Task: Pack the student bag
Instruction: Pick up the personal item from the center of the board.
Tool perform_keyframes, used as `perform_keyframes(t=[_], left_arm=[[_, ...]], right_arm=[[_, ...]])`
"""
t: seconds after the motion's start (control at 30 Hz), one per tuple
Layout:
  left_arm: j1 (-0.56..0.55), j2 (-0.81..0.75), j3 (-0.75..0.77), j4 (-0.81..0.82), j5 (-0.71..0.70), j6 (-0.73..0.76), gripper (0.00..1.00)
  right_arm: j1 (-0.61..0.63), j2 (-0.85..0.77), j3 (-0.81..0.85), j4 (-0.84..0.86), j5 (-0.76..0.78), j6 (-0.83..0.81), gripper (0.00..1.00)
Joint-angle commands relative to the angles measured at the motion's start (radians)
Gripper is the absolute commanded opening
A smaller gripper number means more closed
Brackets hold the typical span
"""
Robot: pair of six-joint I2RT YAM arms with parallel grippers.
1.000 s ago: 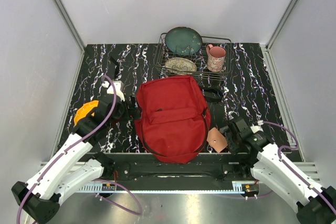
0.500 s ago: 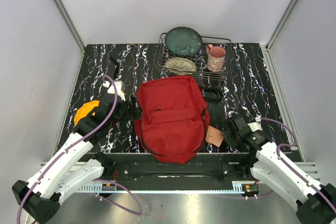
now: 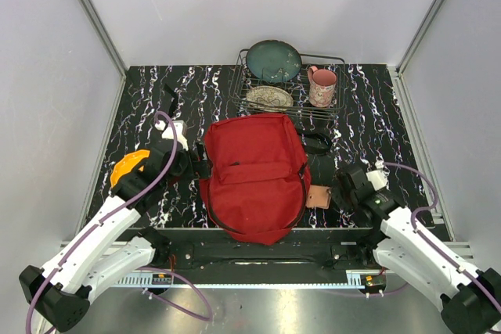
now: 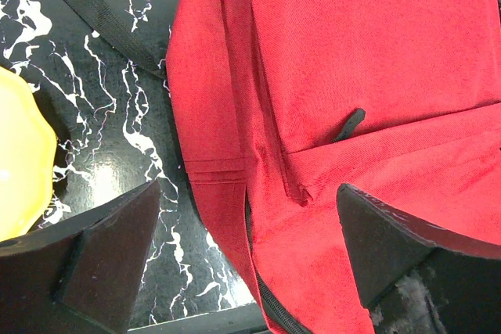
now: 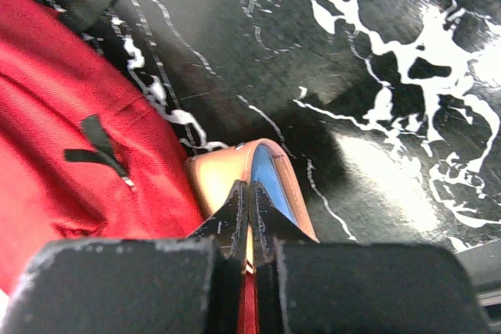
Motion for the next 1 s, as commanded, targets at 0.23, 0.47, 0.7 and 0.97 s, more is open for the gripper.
perform_keyframes(t=[0.23,0.47,0.7,0.97], left_arm=[[0.005,-0.008,0.004,0.035,0.003,-0.001,0.99],[0.005,-0.023,-0.001,0.040,0.005,-0.001,0.99],[0.005,-0.039,-0.008,0.057,0.016,-0.003,0.99],[0.005,-0.063,-0.025,0.109,0.083,0.009,0.99]], right_arm=[[0.003,-0.102,0.198,-0.170,0.200,-0.090,0.00],[0.003,-0.144,0.290,-0.215,0.272,-0.137,0.00],[0.003,-0.129,0.407,-0.178,0.251,-0.218,0.00],[0.003,-0.011,0.467,0.024,0.064,-0.344,0.00]])
